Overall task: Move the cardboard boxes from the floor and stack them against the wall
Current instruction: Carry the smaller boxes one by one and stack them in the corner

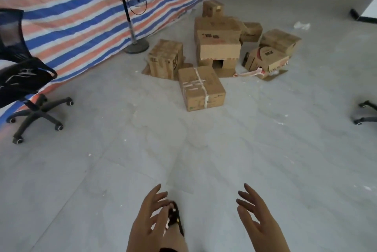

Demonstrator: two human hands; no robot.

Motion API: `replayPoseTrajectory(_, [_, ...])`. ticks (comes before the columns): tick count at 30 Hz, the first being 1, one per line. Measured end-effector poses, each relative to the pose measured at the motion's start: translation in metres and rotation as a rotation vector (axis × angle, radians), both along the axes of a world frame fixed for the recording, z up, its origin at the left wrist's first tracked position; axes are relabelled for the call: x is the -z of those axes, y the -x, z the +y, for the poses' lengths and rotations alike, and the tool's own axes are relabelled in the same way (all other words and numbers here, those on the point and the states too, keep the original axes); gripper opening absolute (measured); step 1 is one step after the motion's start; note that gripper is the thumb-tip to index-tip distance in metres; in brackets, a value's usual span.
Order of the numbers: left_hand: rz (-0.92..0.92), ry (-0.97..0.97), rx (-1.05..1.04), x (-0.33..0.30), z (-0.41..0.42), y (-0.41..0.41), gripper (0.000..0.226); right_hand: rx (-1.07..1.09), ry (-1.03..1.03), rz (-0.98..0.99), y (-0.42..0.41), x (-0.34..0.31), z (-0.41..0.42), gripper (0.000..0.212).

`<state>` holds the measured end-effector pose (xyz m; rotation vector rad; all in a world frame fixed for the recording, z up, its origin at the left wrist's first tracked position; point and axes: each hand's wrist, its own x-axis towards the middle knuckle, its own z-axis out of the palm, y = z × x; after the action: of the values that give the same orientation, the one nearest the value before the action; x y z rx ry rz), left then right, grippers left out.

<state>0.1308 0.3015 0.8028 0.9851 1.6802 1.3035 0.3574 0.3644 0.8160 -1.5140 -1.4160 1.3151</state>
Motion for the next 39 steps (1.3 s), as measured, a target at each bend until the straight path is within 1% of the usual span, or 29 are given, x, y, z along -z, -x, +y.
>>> replayPoseTrajectory(2, [0.005,0.035,0.016,0.006,0.045,0.011,0.066,0.023,0.011,0.006,0.009,0.007,0.043,0.076])
replayPoseTrajectory(5, [0.030,0.049,0.055,0.006,0.130,0.034,0.052,0.073,0.000,-0.004,0.030,0.012,0.120,0.070])
replayPoseTrajectory(8, [0.048,0.014,0.072,-0.002,0.222,0.067,0.050,0.143,0.004,0.035,0.057,0.011,0.201,0.051])
replayPoseTrajectory(11, [0.068,-0.009,0.097,-0.020,0.307,0.101,0.047,0.172,-0.019,0.038,0.086,-0.002,0.279,0.047])
replayPoseTrajectory(13, [0.058,-0.012,0.109,-0.021,0.357,0.120,0.042,0.182,-0.041,0.045,0.099,-0.006,0.327,0.047])
replayPoseTrajectory(14, [0.054,-0.001,0.114,-0.019,0.379,0.126,0.044,0.180,-0.039,0.048,0.103,-0.006,0.349,0.047])
replayPoseTrajectory(17, [0.082,0.023,0.127,-0.019,0.442,0.134,0.065,0.191,-0.028,0.026,0.106,-0.006,0.411,0.048])
replayPoseTrajectory(18, [0.084,0.034,0.121,-0.017,0.462,0.133,0.068,0.200,-0.024,0.021,0.105,-0.004,0.433,0.047])
replayPoseTrajectory(20, [0.072,0.048,0.111,-0.009,0.502,0.131,0.059,0.201,-0.009,0.024,0.102,0.003,0.478,0.045])
replayPoseTrajectory(22, [0.058,0.055,0.081,0.000,0.544,0.125,0.047,0.178,0.003,0.014,0.096,0.013,0.527,0.044])
replayPoseTrajectory(24, [0.057,0.069,0.024,0.008,0.592,0.118,0.044,0.157,0.012,-0.008,0.089,0.023,0.584,0.045])
replayPoseTrajectory(26, [0.056,0.073,-0.026,0.021,0.643,0.108,0.048,0.118,0.017,-0.031,0.078,0.032,0.647,0.045])
replayPoseTrajectory(28, [0.054,0.117,-0.081,0.027,0.690,0.097,0.057,0.061,0.034,-0.058,0.066,0.031,0.708,0.044])
replayPoseTrajectory(30, [0.050,0.173,-0.125,0.029,0.739,0.086,0.062,0.011,0.040,-0.098,0.053,0.026,0.766,0.043])
replayPoseTrajectory(31, [0.046,0.193,-0.143,0.031,0.760,0.080,0.062,-0.019,0.053,-0.117,0.046,0.027,0.790,0.043])
replayPoseTrajectory(34, [0.043,0.259,-0.163,0.037,0.818,0.073,0.049,-0.079,0.130,-0.157,0.034,0.036,0.858,0.042])
replayPoseTrajectory(37, [0.028,0.319,-0.207,0.067,0.863,0.079,0.032,-0.123,0.225,-0.182,0.036,0.065,0.913,0.042])
replayPoseTrajectory(38, [0.022,0.337,-0.220,0.086,0.880,0.084,0.033,-0.132,0.244,-0.188,0.040,0.082,0.931,0.043])
replayPoseTrajectory(39, [0.018,0.359,-0.247,0.114,0.894,0.090,0.044,-0.137,0.264,-0.196,0.044,0.105,0.950,0.043])
